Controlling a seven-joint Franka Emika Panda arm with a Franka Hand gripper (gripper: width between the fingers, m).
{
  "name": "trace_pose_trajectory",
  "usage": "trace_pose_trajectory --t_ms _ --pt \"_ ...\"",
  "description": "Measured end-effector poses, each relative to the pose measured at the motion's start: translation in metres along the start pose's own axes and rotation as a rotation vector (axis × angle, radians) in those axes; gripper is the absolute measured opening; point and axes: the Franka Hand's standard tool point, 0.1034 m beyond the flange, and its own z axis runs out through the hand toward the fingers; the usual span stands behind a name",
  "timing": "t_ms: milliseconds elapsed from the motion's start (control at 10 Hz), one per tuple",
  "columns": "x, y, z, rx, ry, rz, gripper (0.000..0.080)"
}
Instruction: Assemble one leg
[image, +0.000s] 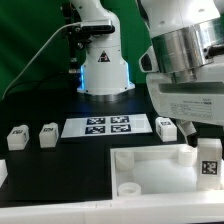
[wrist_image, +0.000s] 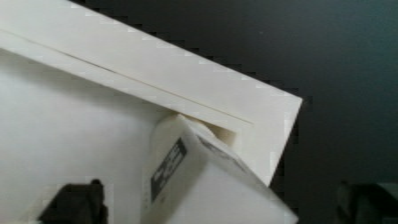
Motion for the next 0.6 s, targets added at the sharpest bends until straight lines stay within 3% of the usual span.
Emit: trace_pose_trajectory --t_ms 600 --pt "0.0 0.0004 0.0006 -0.001 0.0 0.0 0.0649"
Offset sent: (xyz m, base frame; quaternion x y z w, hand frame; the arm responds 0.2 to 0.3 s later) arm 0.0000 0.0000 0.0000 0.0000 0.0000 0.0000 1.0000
